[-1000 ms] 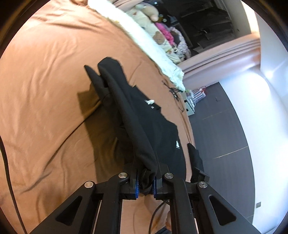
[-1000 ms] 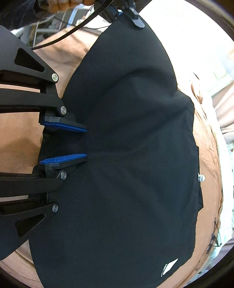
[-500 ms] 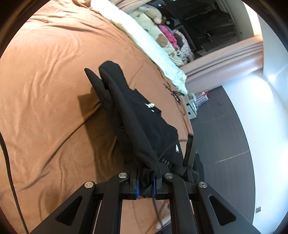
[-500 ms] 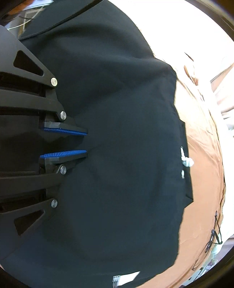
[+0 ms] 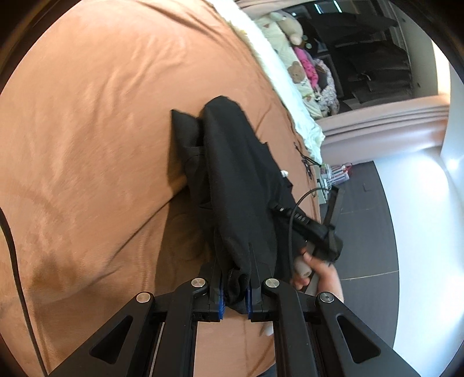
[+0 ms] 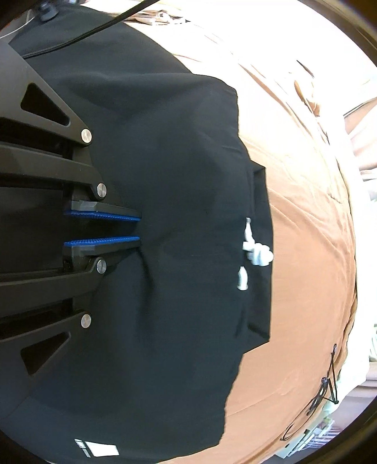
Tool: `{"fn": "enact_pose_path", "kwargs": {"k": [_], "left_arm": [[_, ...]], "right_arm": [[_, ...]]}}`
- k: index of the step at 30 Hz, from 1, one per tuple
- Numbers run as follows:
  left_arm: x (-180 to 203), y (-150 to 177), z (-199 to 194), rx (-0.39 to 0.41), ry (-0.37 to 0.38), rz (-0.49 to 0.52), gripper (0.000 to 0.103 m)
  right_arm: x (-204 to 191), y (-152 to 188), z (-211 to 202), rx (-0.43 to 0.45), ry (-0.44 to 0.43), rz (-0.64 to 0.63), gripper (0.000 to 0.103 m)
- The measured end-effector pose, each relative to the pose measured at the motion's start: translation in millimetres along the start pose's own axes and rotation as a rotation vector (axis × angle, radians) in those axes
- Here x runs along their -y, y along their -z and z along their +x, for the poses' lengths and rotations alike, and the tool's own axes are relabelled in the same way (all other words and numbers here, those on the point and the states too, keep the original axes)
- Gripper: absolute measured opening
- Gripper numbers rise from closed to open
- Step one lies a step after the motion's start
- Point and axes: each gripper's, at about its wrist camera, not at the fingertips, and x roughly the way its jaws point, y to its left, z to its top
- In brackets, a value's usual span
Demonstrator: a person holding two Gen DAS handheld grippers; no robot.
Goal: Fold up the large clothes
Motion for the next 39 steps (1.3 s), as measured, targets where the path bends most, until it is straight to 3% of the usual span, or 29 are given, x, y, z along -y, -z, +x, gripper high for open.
{"fn": "enact_pose_path", "kwargs": {"k": [10, 16, 25, 31, 39], "left_arm": [[-17, 4, -2, -0.008, 0.023, -0.036, 0.010], [-4, 6, -9, 0.006, 0.071, -0.004, 0.010], [41, 9, -15, 0.011, 0.128, 0.098, 0.010], [88, 13, -9, -0.009, 0.152, 0.200, 0.010], [163, 28, 18, -0.070, 0.178, 0.356, 0.010]], "right_arm": [[10, -19, -6, 0.012, -0.051, -0.026, 0.006], [5, 19, -48, 0.022, -0.077, -0.076, 0.006], [6, 113, -73, -0.042, -0.212, -0.055, 0.006], [0, 165, -63, -0.044, -0.226, -0.038, 0.006], [29, 194, -78, -0.002, -0.314, 0.055, 0.006]]}}
